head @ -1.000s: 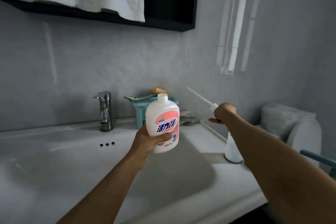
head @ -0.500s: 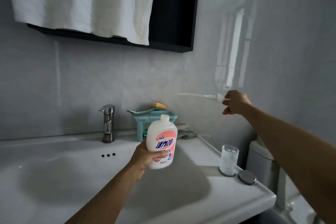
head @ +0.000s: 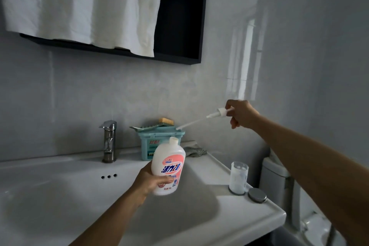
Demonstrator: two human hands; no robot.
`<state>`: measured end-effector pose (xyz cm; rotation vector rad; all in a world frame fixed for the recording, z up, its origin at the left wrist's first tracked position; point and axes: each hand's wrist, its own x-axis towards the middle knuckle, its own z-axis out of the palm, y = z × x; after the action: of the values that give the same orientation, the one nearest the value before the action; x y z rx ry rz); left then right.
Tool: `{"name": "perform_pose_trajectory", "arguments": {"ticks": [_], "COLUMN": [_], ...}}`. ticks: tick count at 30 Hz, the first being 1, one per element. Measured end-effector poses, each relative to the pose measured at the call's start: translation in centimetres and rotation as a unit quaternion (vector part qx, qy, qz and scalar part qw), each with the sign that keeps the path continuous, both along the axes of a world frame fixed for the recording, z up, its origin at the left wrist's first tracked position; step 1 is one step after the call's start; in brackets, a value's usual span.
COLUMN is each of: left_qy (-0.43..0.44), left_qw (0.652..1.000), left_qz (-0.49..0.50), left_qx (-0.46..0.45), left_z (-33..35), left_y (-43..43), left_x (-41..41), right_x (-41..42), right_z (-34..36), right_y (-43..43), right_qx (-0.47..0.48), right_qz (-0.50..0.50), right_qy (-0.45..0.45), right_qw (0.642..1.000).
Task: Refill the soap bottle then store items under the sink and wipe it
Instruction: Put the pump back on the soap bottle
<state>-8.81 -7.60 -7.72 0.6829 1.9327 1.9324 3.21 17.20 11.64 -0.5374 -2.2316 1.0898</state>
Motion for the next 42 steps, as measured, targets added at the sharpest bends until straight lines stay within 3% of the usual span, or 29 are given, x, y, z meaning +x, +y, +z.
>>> {"name": "perform_pose_trajectory", "arguments": {"ticks": [5,9,14,20,29,42], "left_qy": [0.007,0.019,0.043,0.052,0.05,0.058], "left_qw": [1.0,1.0,0.999,0.997,0.997,0.996], "left_qz": [0.012,0.014,0.005,0.008,0.008,-0.002], "left_qx": [-0.011,-0.012,-0.034,-0.052,-0.053,-0.062], "left_z": [-0.3,-0.4,-0.3,-0.5,-0.4,-0.2], "left_y": [-0.2,-0.3,-0.2,-0.2,-0.4,-0.2], "left_x": [-0.4,-0.5,-0.3,-0.4,-0.3,0.3], "right_x": [-0.3,-0.6,-0.9,-0.9,-0.3,-1.4], "right_z": [-0.1,-0.3,0.2,0.9,2.1,1.5], "right_y": [-0.9,-1.2,-1.6,-2.5,-2.9,-4.2], "right_qx": [-0.027,0.052,0.029,0.084,0.087,0.188], "right_qz": [0.014,0.014,0.023,0.036,-0.008,0.022], "right_qy": [-0.002,-0.034,-0.026,-0.041,-0.034,-0.086], "right_qw": [1.0,0.998,0.999,0.995,0.996,0.978]}}
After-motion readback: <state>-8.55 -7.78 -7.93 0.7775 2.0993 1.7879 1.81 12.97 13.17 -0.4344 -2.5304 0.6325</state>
